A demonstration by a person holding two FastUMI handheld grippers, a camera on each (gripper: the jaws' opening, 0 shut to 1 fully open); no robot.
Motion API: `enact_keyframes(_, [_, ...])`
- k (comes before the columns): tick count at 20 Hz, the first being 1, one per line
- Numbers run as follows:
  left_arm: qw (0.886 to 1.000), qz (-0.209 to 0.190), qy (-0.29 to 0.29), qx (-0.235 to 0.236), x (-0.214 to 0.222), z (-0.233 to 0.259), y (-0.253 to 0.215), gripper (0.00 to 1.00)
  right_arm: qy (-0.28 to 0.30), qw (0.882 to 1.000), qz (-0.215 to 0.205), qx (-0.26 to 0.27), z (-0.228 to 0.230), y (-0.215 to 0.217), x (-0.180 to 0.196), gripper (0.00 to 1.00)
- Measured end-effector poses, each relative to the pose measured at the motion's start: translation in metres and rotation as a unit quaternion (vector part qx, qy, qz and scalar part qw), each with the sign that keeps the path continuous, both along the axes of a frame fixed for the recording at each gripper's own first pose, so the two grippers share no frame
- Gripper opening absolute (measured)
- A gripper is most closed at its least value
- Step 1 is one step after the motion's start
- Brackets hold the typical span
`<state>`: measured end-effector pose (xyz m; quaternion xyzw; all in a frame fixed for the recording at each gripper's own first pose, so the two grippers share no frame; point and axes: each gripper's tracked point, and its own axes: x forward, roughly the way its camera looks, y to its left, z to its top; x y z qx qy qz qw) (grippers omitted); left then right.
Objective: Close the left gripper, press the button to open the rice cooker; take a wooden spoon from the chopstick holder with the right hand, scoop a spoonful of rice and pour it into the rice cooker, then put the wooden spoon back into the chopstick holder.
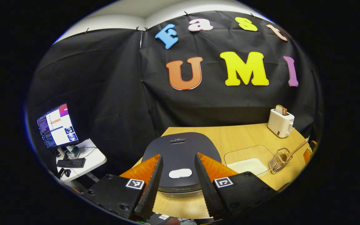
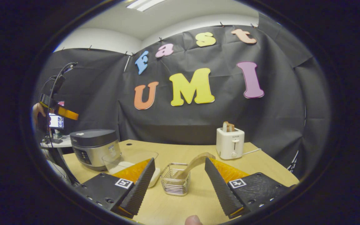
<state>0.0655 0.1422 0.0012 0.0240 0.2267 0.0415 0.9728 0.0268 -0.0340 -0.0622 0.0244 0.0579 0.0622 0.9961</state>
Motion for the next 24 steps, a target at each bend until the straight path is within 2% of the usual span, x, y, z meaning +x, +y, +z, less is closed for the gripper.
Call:
enact_keyframes(1, [1.0, -0.002, 0.02, -0.007, 0.003, -0.007, -0.001, 0.62, 0.007, 1.0, 0.002, 0.007, -0.002, 0.0, 0.001, 0.96])
enact_keyframes(3, [0.999, 0.003, 0.046, 0.002, 0.011, -0.013, 0.005, 0.48, 0.018, 1.0, 0.004, 0.011, -0.008, -0.001, 0.0, 0.96])
enact_keyframes(4, [0.998, 0.007, 0.062, 0.005, 0.012, -0.019, 0.01, 0.29, 0.02, 1.0, 0.004, 0.01, -0.008, -0.001, 0.0, 0.96])
enact_keyframes(5, [0.997, 0.011, 0.08, 0.002, 0.013, -0.026, 0.012, 0.24, 0.021, 1.0, 0.004, 0.01, -0.009, -0.002, -0.001, 0.96])
enact_keyframes(6, [0.995, 0.012, 0.098, -0.007, 0.014, -0.035, 0.012, 0.14, 0.021, 1.0, 0.004, 0.011, -0.008, -0.003, 0.0, 0.95])
enact_keyframes(8, [0.99, 0.007, 0.134, -0.034, 0.014, -0.05, 0.006, 0.03, 0.021, 1.0, 0.003, 0.014, -0.008, -0.005, -0.001, 0.95])
enact_keyframes(11, [0.983, 0.005, 0.171, -0.069, 0.012, -0.066, -0.002, 0.03, 0.019, 1.0, 0.001, 0.018, -0.008, -0.006, 0.002, 0.95])
enact_keyframes(14, [0.982, 0.012, 0.176, -0.072, 0.012, -0.066, 0.002, 0.03, 0.028, 0.999, 0.01, 0.021, -0.014, 0.001, 0.004, 0.96])
enact_keyframes(15, [0.979, 0.017, 0.185, -0.083, 0.01, -0.068, -0.001, 0.03, 0.03, 0.999, 0.012, 0.019, -0.017, 0.002, 0.004, 0.99])
enact_keyframes(17, [0.972, 0.026, 0.207, -0.11, 0.007, -0.07, -0.003, 0.03, 0.033, 0.999, 0.013, 0.013, -0.021, 0.003, 0.006, 0.95])
enact_keyframes(20, [0.97, 0.011, 0.226, -0.087, 0.005, -0.073, -0.001, 0.03, 0.035, 0.999, 0.011, 0.019, -0.026, 0.002, 0.009, 0.96])
enact_keyframes(21, [0.973, 0.011, 0.216, -0.076, 0.009, -0.071, 0.003, 0.03, 0.035, 0.999, 0.009, 0.023, -0.027, 0.001, 0.01, 0.95])
enact_keyframes(24, [0.976, 0.026, 0.201, -0.08, 0.01, -0.07, 0.0, 0.03, 0.043, 0.998, 0.001, 0.038, -0.032, -0.003, 0.013, 0.96])
